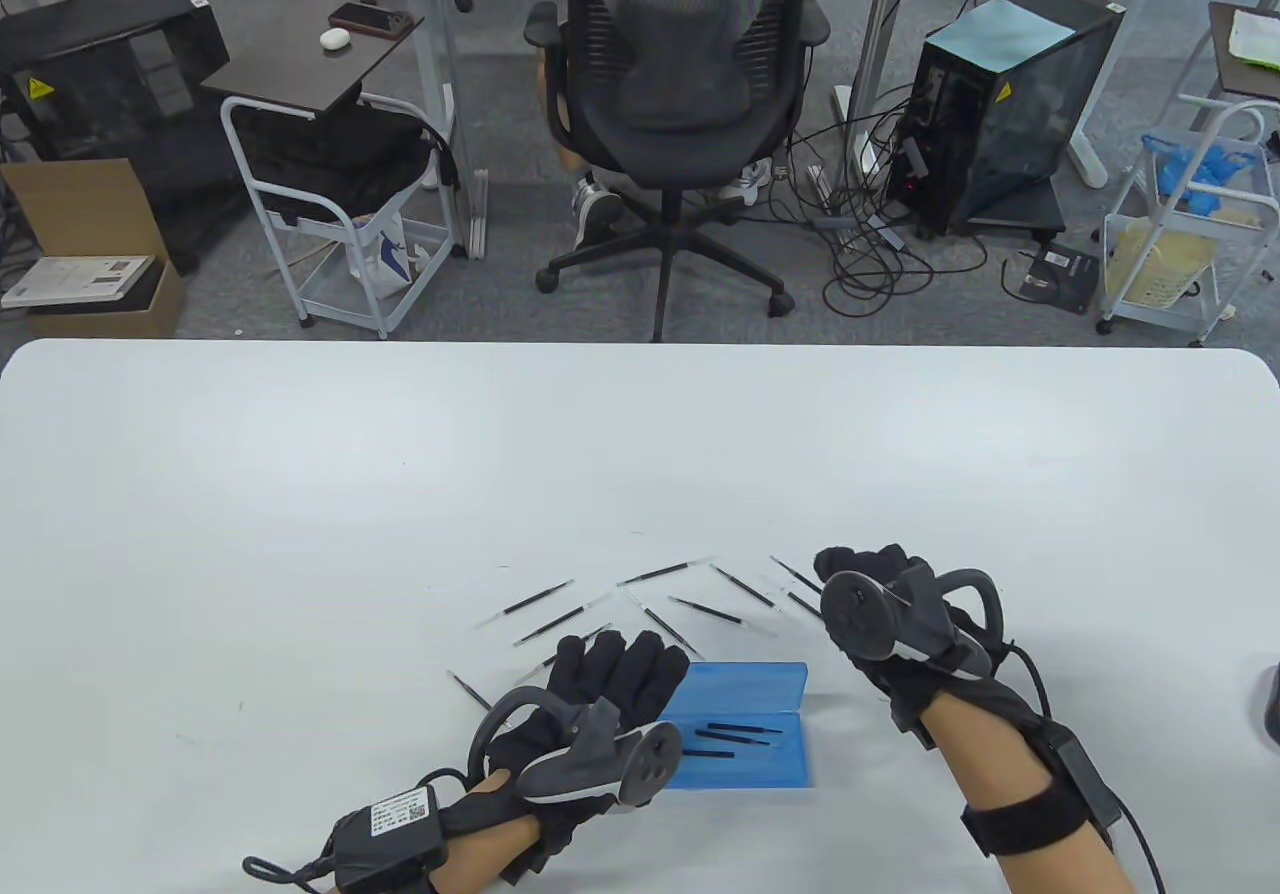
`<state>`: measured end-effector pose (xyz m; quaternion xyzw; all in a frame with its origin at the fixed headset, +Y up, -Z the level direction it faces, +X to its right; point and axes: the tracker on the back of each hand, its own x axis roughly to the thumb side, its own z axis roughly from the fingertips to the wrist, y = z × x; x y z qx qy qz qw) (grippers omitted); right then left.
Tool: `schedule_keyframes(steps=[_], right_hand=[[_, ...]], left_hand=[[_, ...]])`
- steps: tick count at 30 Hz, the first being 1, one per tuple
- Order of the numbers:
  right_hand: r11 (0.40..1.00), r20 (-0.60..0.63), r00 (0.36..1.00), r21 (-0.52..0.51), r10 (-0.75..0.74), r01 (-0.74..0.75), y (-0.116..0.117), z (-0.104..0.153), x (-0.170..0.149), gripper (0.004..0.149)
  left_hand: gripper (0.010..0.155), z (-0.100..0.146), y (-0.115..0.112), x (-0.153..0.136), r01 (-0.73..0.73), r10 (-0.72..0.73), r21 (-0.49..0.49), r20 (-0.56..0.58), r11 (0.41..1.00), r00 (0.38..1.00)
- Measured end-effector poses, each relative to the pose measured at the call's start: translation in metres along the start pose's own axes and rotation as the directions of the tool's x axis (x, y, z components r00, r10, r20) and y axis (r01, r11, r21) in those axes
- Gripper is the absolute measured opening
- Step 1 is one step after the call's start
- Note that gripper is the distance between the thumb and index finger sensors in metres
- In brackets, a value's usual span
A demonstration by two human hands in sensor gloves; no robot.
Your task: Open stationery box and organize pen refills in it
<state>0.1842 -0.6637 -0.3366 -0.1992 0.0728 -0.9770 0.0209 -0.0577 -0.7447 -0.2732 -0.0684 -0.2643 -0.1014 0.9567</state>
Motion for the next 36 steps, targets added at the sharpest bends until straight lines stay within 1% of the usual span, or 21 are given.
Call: schedule_keyframes(steps=[4,5,8,9,12,17,23,27,29,32,36], right_hand=[[1.000,0.127,0.992,-0.027,-0.002,0.005,-0.006,0.032,0.032,0.060],[1.000,0.173,0.985,-0.023,0.005,-0.001,-0.003,0.043,0.044,0.060],[1.000,0.238,0.971,-0.005,0.020,-0.020,0.004,0.054,0.061,0.060],[0.999,0.283,0.959,0.018,0.032,-0.039,0.012,0.059,0.072,0.060],[0.994,0.347,0.935,0.049,0.076,-0.098,0.026,0.060,0.090,0.060],[0.984,0.421,0.899,0.068,0.122,-0.165,0.048,0.051,0.115,0.060],[0.978,0.460,0.878,0.082,0.132,-0.191,0.063,0.048,0.121,0.059],[0.982,0.446,0.889,0.088,0.108,-0.164,0.066,0.048,0.117,0.059],[0.984,0.445,0.888,0.074,0.113,-0.163,0.067,0.048,0.117,0.059],[0.984,0.429,0.897,0.080,0.109,-0.158,0.065,0.048,0.117,0.059],[0.989,0.411,0.906,0.054,0.102,-0.136,0.058,0.049,0.115,0.059]], left_hand=[[0.120,0.000,0.000,0.000,-0.003,0.003,-0.002,-0.001,1.000,1.000],[0.120,0.000,0.000,0.000,-0.003,0.003,-0.002,-0.001,1.000,1.000],[0.120,0.000,0.000,0.000,-0.005,0.005,-0.004,-0.002,1.000,1.000],[0.120,0.000,0.000,-0.001,-0.005,0.005,-0.004,-0.002,1.000,1.000],[0.120,0.000,0.000,-0.001,-0.005,0.005,-0.004,-0.002,1.000,1.000],[0.120,0.000,0.000,-0.001,-0.005,0.005,-0.002,-0.003,1.000,1.000],[0.120,-0.001,0.000,-0.001,-0.007,0.007,-0.002,0.000,1.000,1.000],[0.120,-0.001,0.000,-0.001,-0.009,0.009,-0.002,0.002,1.000,1.000],[0.120,-0.001,0.000,-0.001,-0.009,0.009,-0.001,0.002,1.000,1.000],[0.120,-0.001,0.000,-0.001,-0.007,0.007,0.000,0.001,1.000,1.000],[0.120,-0.001,0.000,-0.001,-0.007,0.007,0.000,0.001,1.000,1.000]])
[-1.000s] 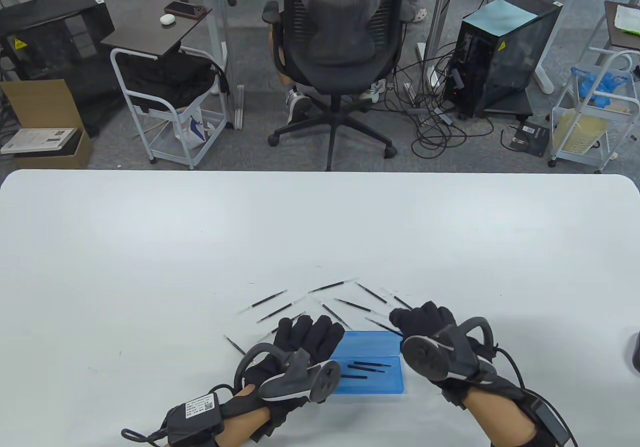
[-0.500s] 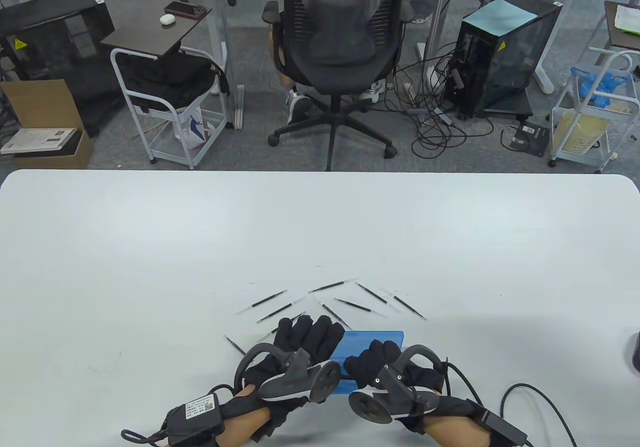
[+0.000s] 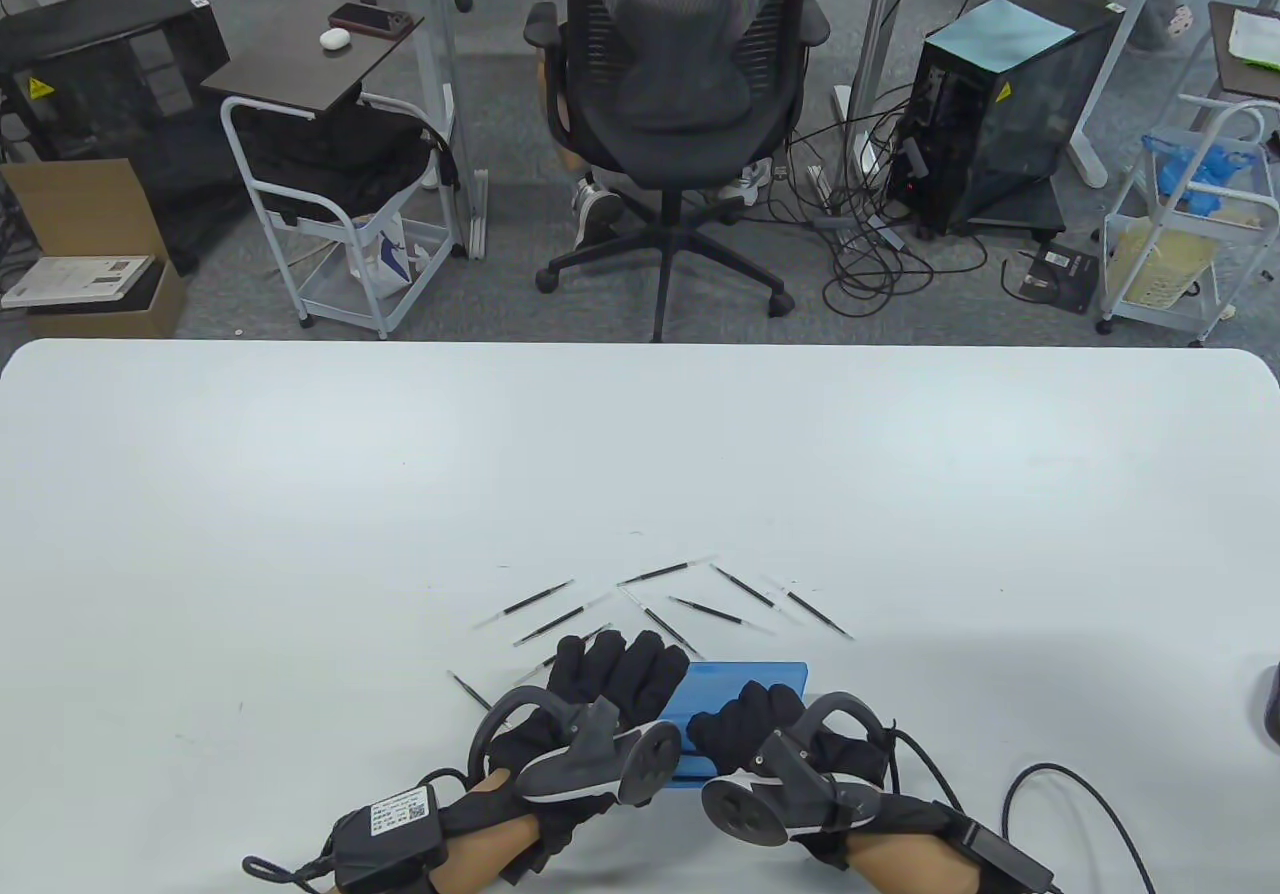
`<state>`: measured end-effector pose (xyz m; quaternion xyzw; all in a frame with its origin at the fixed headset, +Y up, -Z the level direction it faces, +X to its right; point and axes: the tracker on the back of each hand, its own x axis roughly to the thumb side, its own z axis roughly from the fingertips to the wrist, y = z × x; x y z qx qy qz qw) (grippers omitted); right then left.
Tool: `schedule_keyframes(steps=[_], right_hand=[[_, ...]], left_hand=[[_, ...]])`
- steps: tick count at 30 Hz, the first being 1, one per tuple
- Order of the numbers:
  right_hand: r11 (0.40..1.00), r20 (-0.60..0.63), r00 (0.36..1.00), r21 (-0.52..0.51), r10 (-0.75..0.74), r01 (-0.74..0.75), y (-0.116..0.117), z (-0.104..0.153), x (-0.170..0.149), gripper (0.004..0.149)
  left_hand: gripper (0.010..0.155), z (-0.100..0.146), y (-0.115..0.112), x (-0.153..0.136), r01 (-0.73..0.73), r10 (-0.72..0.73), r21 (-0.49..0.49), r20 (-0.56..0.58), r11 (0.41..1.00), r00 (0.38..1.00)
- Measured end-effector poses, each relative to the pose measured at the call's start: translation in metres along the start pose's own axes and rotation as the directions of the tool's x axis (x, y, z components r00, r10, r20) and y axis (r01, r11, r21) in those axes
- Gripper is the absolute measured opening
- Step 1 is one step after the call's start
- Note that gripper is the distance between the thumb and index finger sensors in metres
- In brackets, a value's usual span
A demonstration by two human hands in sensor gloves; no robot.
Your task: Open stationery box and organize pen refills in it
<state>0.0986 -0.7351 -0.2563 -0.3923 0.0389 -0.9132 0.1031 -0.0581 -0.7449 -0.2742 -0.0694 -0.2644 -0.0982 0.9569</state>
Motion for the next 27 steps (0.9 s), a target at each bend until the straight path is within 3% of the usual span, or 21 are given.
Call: schedule_keyframes(steps=[9,14,20,27], right_hand=[[0.981,-0.136,0.984,-0.175,-0.112,0.088,-0.044,0.015,-0.036,0.056],[0.977,-0.291,0.939,-0.157,-0.185,0.144,-0.057,0.011,-0.082,0.057],[0.982,-0.409,0.893,-0.093,-0.187,0.164,-0.038,-0.006,-0.119,0.060],[0.977,-0.524,0.837,0.046,-0.155,0.210,0.007,-0.029,-0.149,0.060]], left_hand=[[0.119,0.000,0.000,0.000,0.000,0.000,0.000,0.000,1.000,1.000],[0.119,0.000,0.000,0.000,0.000,0.000,0.000,0.000,1.000,1.000],[0.119,0.001,0.000,0.000,0.001,-0.001,0.002,0.001,1.000,1.000],[0.119,0.001,0.000,0.000,-0.001,0.001,0.001,0.001,1.000,1.000]])
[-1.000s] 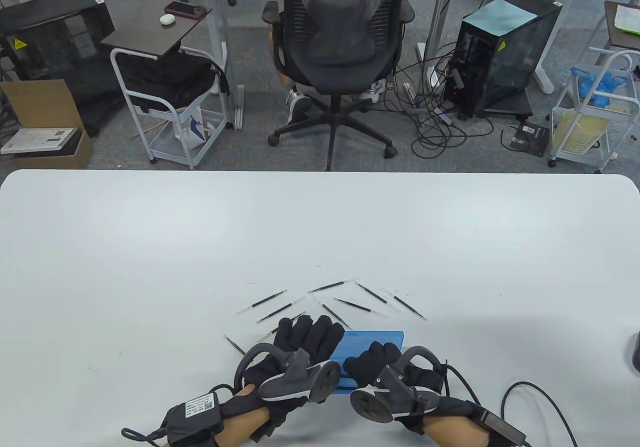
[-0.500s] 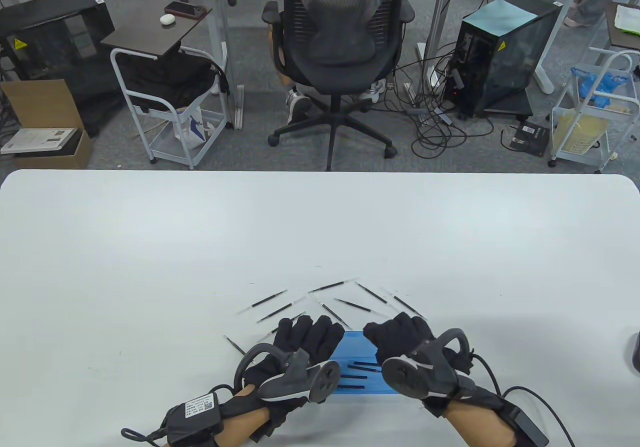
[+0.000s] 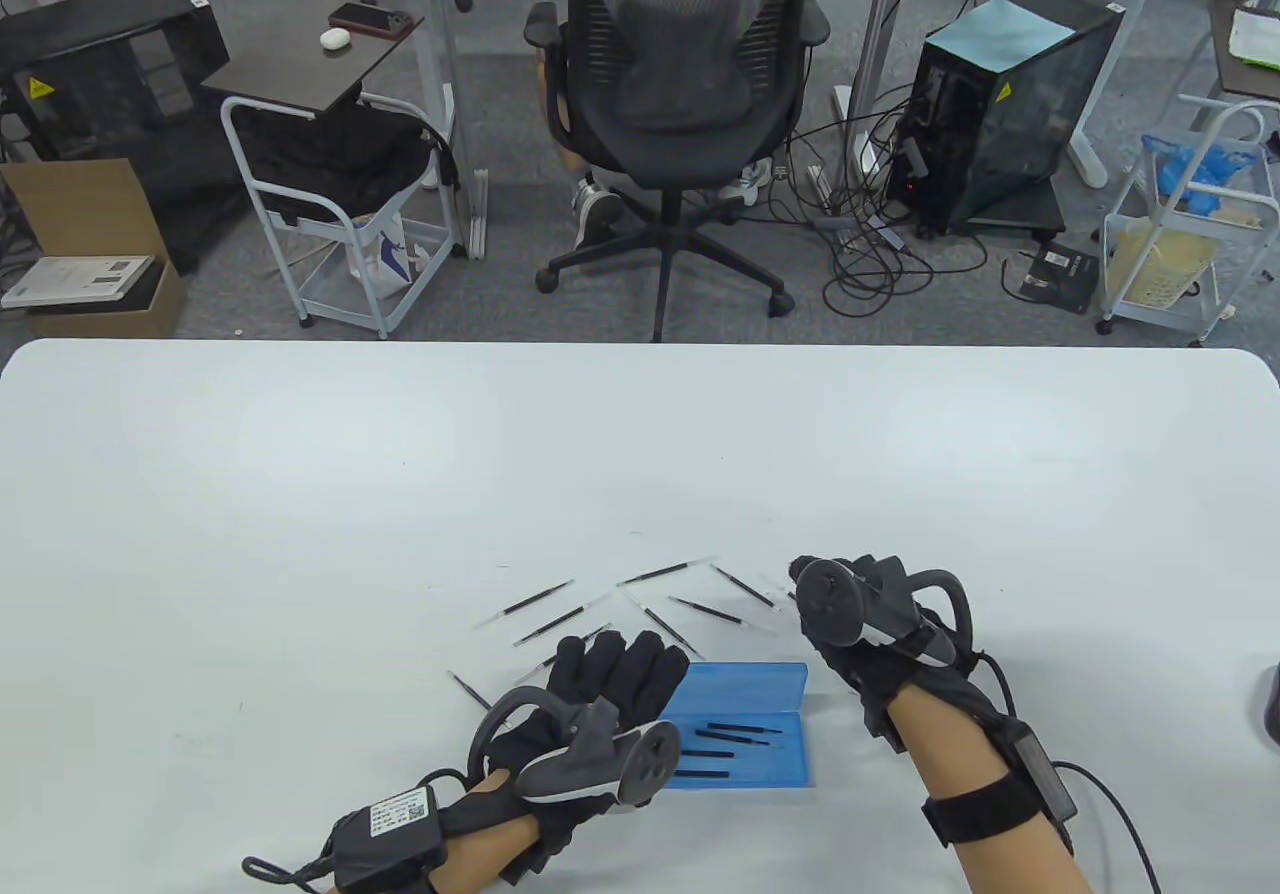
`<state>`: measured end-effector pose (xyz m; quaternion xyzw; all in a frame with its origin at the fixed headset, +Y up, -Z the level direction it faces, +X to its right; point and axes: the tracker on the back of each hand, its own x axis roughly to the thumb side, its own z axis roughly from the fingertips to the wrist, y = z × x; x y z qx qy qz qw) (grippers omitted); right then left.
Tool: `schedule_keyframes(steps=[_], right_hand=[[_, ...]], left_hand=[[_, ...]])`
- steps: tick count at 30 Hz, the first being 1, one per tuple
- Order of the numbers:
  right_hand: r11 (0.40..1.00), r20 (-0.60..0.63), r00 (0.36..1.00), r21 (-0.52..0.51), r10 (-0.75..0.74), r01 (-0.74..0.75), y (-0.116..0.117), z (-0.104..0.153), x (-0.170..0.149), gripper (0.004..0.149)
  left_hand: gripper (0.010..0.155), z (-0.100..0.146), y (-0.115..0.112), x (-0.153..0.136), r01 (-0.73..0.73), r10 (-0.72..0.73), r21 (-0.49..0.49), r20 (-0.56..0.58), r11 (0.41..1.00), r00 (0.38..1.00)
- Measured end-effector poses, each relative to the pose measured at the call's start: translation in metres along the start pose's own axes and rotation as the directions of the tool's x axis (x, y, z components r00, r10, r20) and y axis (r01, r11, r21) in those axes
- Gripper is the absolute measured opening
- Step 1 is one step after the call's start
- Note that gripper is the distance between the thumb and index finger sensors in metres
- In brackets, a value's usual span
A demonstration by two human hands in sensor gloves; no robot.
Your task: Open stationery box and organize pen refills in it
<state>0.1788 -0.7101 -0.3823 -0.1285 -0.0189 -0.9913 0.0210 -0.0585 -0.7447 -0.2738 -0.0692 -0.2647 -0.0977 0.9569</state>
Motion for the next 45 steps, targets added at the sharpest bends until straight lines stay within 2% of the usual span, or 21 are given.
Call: schedule_keyframes(steps=[8,16,25,29,38,42,45], right_hand=[[0.987,-0.090,0.994,0.149,0.068,-0.054,0.029,-0.031,-0.008,0.060],[0.974,-0.114,0.982,0.185,0.150,-0.128,0.039,-0.042,-0.003,0.058],[0.968,-0.107,0.971,0.158,0.214,-0.196,0.042,-0.041,0.003,0.053],[0.965,-0.094,0.966,0.131,0.239,-0.226,0.045,-0.040,0.005,0.056],[0.972,-0.083,0.971,0.087,0.224,-0.217,0.047,-0.038,0.002,0.057],[0.983,-0.083,0.980,0.036,0.183,-0.181,0.037,-0.032,-0.002,0.057],[0.991,-0.050,0.991,-0.039,0.122,-0.124,0.016,-0.019,-0.004,0.058]], left_hand=[[0.119,0.000,0.000,0.000,0.000,0.000,0.000,0.000,1.000,1.000],[0.119,0.000,0.000,0.000,0.000,0.000,-0.001,0.001,1.000,1.000],[0.119,0.000,0.000,0.000,0.000,0.000,-0.001,0.001,1.000,1.000],[0.120,0.001,0.000,0.000,0.000,0.000,-0.001,0.001,1.000,1.000],[0.120,0.000,0.000,0.000,0.000,0.000,0.000,0.000,1.000,1.000],[0.120,0.000,0.000,0.000,0.001,-0.001,0.001,0.000,1.000,1.000],[0.120,0.000,0.000,0.000,0.000,0.000,0.000,0.000,1.000,1.000]])
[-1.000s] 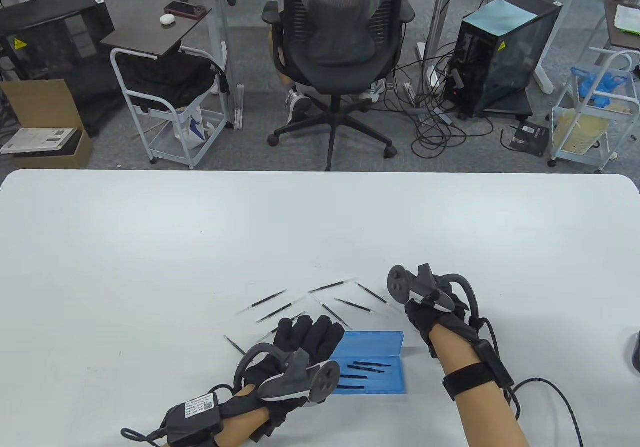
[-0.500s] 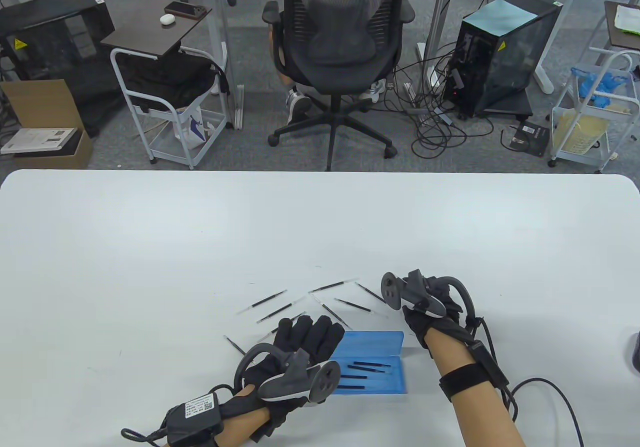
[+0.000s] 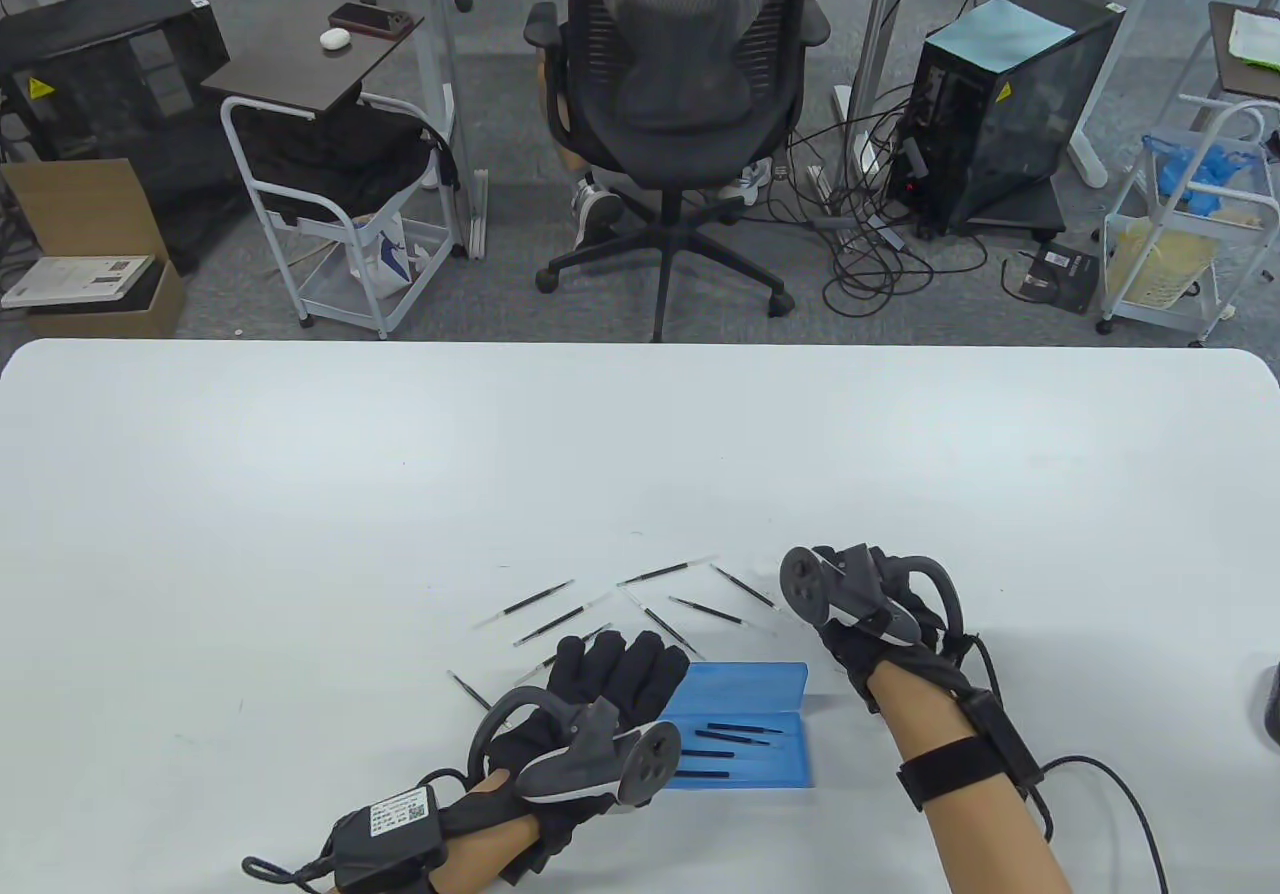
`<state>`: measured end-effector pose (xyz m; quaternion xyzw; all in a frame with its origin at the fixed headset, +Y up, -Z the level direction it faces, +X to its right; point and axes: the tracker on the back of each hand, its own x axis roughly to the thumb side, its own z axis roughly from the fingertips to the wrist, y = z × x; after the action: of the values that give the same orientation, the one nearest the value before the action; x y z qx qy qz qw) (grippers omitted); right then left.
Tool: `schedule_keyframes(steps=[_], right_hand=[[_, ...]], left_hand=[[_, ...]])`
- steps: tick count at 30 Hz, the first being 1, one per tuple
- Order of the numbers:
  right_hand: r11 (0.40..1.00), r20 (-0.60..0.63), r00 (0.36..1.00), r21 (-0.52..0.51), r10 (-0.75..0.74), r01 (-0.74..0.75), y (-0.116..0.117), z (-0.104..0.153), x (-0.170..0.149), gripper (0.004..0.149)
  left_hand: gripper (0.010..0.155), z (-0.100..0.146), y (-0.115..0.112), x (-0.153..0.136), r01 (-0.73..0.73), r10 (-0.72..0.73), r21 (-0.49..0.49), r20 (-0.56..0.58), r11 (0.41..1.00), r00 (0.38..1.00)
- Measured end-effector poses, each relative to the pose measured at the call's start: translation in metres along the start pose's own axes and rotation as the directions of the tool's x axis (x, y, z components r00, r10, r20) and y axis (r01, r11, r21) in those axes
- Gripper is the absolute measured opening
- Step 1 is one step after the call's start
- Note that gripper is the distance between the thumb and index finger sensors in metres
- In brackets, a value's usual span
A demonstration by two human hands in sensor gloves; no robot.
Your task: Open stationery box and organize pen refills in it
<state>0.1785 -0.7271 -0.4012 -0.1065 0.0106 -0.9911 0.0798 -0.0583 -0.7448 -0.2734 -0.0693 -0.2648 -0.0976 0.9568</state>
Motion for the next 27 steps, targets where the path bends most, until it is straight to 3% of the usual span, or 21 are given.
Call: schedule_keyframes(steps=[7,11,18,27], right_hand=[[0.981,0.173,0.981,-0.157,-0.085,0.112,-0.055,0.049,0.010,0.058],[0.970,0.292,0.953,-0.197,-0.083,0.145,-0.066,0.082,0.030,0.057],[0.979,0.445,0.896,-0.177,-0.008,0.097,-0.052,0.122,0.068,0.058],[0.996,0.535,0.844,-0.089,0.039,0.011,-0.016,0.126,0.095,0.058]], left_hand=[[0.120,0.000,0.000,0.000,0.000,0.000,-0.001,-0.001,1.000,1.000],[0.120,0.000,0.000,0.000,0.000,0.000,-0.001,-0.001,1.000,1.000],[0.120,0.000,0.000,0.000,0.000,0.000,-0.001,-0.001,1.000,1.000],[0.120,0.000,0.000,0.000,-0.005,0.005,-0.003,-0.003,1.000,1.000]])
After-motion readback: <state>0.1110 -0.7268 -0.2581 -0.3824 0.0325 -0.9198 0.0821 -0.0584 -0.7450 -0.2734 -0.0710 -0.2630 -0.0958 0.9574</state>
